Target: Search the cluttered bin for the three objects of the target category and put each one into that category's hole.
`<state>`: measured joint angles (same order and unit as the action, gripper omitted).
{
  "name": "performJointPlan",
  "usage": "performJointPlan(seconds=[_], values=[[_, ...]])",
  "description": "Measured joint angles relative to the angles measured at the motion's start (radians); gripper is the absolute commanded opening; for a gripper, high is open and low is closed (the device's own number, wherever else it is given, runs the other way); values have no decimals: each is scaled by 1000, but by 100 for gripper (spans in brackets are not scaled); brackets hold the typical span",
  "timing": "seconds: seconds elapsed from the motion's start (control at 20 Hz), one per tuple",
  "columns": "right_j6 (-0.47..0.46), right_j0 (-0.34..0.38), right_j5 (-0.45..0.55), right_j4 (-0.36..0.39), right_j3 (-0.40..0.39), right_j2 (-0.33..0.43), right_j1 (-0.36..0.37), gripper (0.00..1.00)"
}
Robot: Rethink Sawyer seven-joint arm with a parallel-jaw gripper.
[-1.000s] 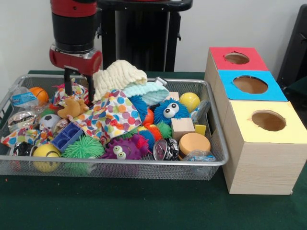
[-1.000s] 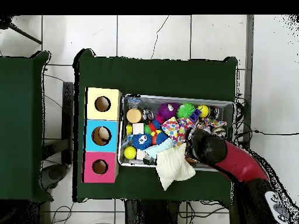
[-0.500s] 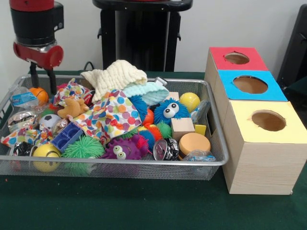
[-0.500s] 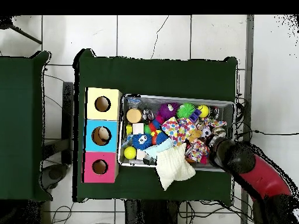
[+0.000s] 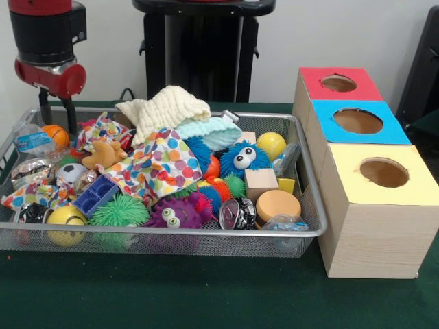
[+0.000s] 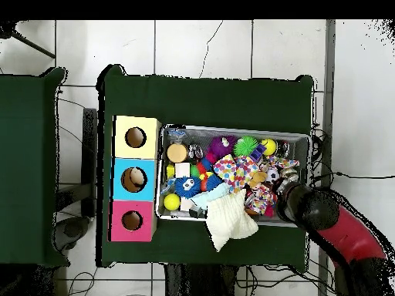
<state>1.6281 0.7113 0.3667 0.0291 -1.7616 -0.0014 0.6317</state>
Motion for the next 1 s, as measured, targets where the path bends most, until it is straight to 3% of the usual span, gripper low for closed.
performJointPlan(seconds=[0.5, 1.0], values=[[0, -84, 0, 0, 0, 1, 0, 100], [0, -117, 0, 0, 0, 1, 0, 100]])
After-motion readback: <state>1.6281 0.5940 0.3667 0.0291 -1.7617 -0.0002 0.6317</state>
